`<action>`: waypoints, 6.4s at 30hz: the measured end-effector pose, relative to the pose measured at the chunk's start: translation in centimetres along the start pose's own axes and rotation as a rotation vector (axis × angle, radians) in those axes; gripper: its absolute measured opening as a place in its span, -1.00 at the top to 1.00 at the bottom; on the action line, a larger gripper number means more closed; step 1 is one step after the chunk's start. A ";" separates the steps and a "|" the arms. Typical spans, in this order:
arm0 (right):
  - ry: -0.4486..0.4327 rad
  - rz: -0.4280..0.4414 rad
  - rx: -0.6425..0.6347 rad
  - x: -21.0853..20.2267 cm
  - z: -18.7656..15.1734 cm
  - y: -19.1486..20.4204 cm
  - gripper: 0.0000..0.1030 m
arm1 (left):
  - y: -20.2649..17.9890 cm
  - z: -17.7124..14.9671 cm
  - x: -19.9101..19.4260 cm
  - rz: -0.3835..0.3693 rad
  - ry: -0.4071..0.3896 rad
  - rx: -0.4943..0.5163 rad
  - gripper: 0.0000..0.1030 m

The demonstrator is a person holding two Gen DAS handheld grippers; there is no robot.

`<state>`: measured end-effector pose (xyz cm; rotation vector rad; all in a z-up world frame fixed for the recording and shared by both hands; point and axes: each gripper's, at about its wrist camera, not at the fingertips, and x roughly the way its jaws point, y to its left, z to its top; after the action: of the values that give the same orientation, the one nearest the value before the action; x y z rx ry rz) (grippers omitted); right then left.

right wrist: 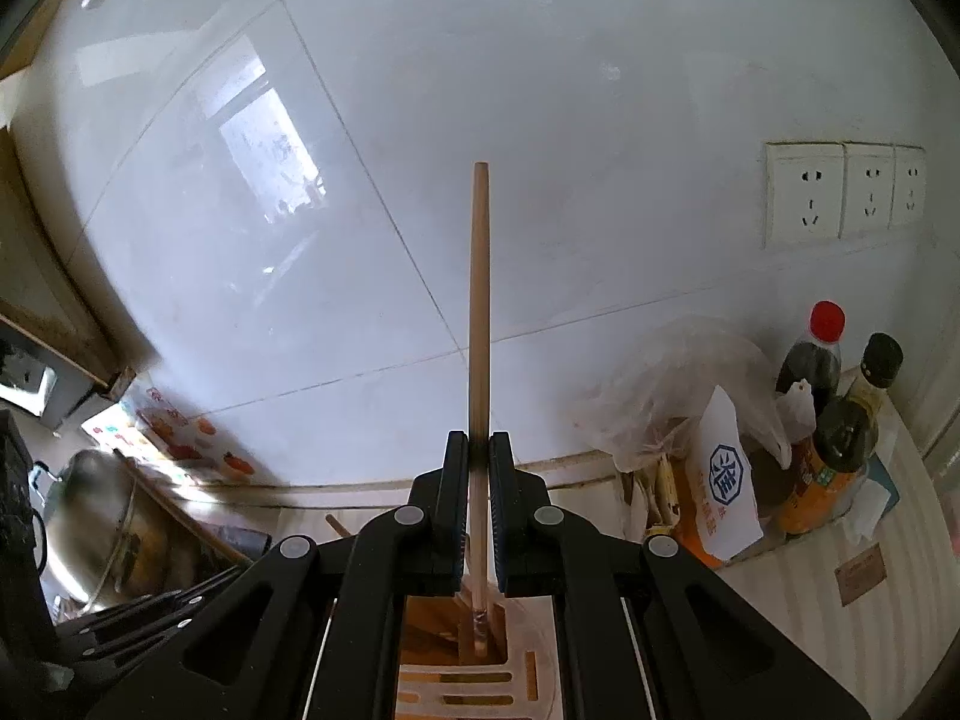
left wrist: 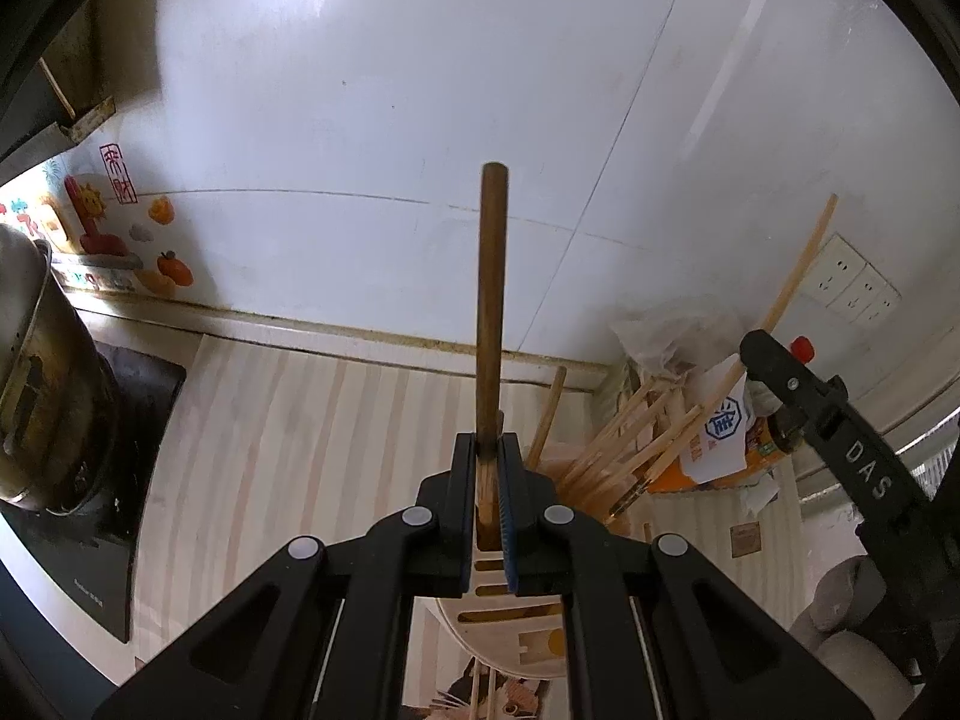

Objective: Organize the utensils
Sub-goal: 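Lower both chopsticks into the holder and open both tools, then lower the right tool onto a pair of chopsticks and close it, then grasp a chopstick with the left tool while the right tool adjusts to one chopstick, then lift the left tool's chopstick over the holder while the right tool carries its chopstick there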

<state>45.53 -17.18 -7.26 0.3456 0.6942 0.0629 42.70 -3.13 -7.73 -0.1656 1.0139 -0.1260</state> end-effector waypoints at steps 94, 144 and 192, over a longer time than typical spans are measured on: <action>0.836 -0.090 -0.158 4.5 -32.3 -9.4 0.90 | 6.5 -27.8 11.3 0.368 0.421 0.086 -1.00; 0.860 -0.159 -0.079 3.8 -33.5 -6.8 0.87 | 4.2 -27.1 12.9 0.194 0.522 0.115 0.90; 0.152 0.011 0.096 -11.0 -11.3 -7.6 0.88 | 3.1 -10.8 -11.6 0.058 -0.213 -0.127 0.92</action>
<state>29.42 -22.96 -11.06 0.4398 0.8478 0.0668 27.53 1.19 -4.23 -0.2595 0.8137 0.0097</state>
